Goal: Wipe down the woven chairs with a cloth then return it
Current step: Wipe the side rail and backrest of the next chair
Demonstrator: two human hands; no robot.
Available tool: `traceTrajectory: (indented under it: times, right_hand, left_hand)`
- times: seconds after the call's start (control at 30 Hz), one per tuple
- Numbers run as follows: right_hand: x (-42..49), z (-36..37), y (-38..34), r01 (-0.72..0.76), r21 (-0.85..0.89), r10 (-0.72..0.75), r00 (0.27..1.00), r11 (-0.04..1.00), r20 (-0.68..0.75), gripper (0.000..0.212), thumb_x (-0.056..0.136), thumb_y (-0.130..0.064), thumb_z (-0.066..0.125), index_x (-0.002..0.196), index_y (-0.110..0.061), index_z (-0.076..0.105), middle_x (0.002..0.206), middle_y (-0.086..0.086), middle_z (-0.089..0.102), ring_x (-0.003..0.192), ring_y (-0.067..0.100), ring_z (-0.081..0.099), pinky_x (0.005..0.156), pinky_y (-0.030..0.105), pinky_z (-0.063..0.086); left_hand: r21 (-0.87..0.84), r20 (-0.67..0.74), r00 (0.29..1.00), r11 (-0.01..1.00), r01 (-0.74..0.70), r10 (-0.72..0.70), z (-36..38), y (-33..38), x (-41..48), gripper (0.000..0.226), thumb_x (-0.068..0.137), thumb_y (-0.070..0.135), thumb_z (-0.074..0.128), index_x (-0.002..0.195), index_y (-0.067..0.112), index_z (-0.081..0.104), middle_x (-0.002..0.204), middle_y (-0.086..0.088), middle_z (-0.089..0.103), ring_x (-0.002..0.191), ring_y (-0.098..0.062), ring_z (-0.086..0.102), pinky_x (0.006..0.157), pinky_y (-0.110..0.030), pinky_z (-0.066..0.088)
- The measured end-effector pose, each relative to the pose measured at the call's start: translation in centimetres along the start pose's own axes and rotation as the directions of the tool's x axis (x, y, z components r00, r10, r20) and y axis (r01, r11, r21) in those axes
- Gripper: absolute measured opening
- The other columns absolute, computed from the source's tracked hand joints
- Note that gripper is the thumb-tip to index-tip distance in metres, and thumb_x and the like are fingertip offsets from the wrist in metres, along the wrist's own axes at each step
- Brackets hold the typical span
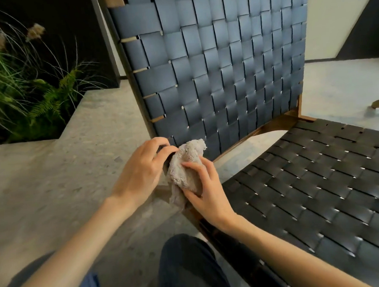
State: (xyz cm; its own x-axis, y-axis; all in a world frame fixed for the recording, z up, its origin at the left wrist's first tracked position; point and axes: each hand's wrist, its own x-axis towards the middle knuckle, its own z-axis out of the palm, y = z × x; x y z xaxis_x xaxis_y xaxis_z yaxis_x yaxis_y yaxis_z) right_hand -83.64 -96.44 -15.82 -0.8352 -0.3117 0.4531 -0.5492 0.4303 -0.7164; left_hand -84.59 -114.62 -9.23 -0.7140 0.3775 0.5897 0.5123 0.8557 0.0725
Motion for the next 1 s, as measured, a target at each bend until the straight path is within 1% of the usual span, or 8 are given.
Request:
traceTrajectory:
  times: [0.17,0.27,0.37,0.5,0.6,0.7,0.87,1.0]
  right_hand:
    - [0.7,1.3,-0.7,0.067,-0.258,-0.075,0.997,0.964,-0.022,0.044,0.077,-0.017,0.076,0.117,-0.017,0.059,0.131,0.012,0.047,0.111,0.031,0.050,0.092,0.039,0.046]
    - [0.3,1.4,-0.9,0.069,-0.310,-0.087,0.995,0.948,-0.042,0.039,0.076,-0.019,0.076,0.112,-0.013,0.063,0.122,0.011,0.054,0.102,0.030,0.054,0.087,0.037,0.049]
    - [-0.6,0.9,-0.4,0.096,-0.400,-0.084,0.995,0.912,0.047,0.036,0.076,-0.022,0.076,0.109,-0.013,0.065,0.116,0.008,0.057,0.099,0.028,0.056,0.081,0.036,0.054]
    - [-2.5,0.2,0.2,0.091,-0.532,0.026,0.978,0.842,0.209,0.035,0.076,-0.026,0.075,0.110,-0.019,0.068,0.111,0.002,0.061,0.089,0.023,0.056,0.069,0.034,0.055]
    - [-2.8,-0.5,0.0,0.010,-0.573,0.181,0.944,0.819,0.275,0.034,0.082,-0.032,0.066,0.114,-0.023,0.067,0.110,-0.002,0.064,0.093,0.020,0.055,0.075,0.036,0.054]
    - [-1.8,-1.1,-0.5,-0.026,-0.583,0.294,0.881,0.812,0.371,0.035,0.087,-0.032,0.057,0.119,-0.021,0.067,0.114,-0.001,0.062,0.097,0.019,0.054,0.082,0.031,0.049]
    - [-0.1,-1.2,-1.7,-0.014,-0.658,0.418,0.782,0.753,0.463,0.036,0.090,-0.039,0.051,0.116,-0.019,0.066,0.113,0.001,0.056,0.089,0.017,0.055,0.073,0.031,0.052]
    - [-0.3,-2.4,-2.4,-0.020,-0.655,0.452,0.740,0.755,0.498,0.035,0.088,-0.041,0.055,0.110,-0.016,0.067,0.110,-0.001,0.057,0.093,0.017,0.057,0.076,0.034,0.053]
  left_hand:
    - [-0.080,-0.043,0.984,0.983,0.168,-0.172,0.3,-0.6,-1.8,0.033,0.081,-0.006,0.065,0.112,0.008,0.064,0.106,-0.010,0.054,0.092,-0.025,0.056,0.077,-0.030,0.050]
    - [-0.134,-0.035,0.978,0.970,0.201,-0.207,0.8,-0.7,-2.3,0.034,0.084,-0.002,0.063,0.116,0.010,0.063,0.107,-0.012,0.056,0.091,-0.026,0.060,0.076,-0.023,0.043]
    - [-0.184,-0.019,0.977,0.962,0.204,-0.211,1.3,-0.9,-2.7,0.034,0.088,0.002,0.057,0.120,0.010,0.059,0.110,-0.012,0.055,0.096,-0.025,0.059,0.074,-0.024,0.044]
    - [-0.261,-0.013,0.973,0.940,0.220,-0.232,1.9,-1.2,-2.9,0.033,0.089,0.004,0.058,0.121,0.012,0.055,0.109,-0.010,0.053,0.089,-0.017,0.055,0.068,-0.015,0.040]
    - [-0.322,0.027,0.971,0.917,0.234,-0.238,2.3,-1.3,-3.1,0.038,0.091,0.007,0.057,0.126,0.019,0.045,0.114,-0.009,0.050,0.080,-0.005,0.043,0.056,-0.004,0.030]
    - [-0.356,0.054,0.968,0.901,0.247,-0.244,2.7,-1.7,-3.3,0.042,0.093,0.009,0.054,0.127,0.027,0.037,0.118,-0.008,0.047,0.083,-0.002,0.040,0.054,-0.005,0.030]
    - [-0.351,0.062,0.966,0.900,0.258,-0.252,2.8,-1.7,-3.2,0.040,0.094,0.011,0.052,0.129,0.026,0.038,0.118,-0.007,0.046,0.081,-0.004,0.040,0.048,-0.006,0.030]
    - [-0.386,0.078,0.967,0.886,0.255,-0.244,2.5,-1.9,-3.2,0.039,0.095,0.013,0.052,0.130,0.024,0.039,0.121,-0.007,0.045,0.094,-0.005,0.044,0.057,-0.005,0.033]
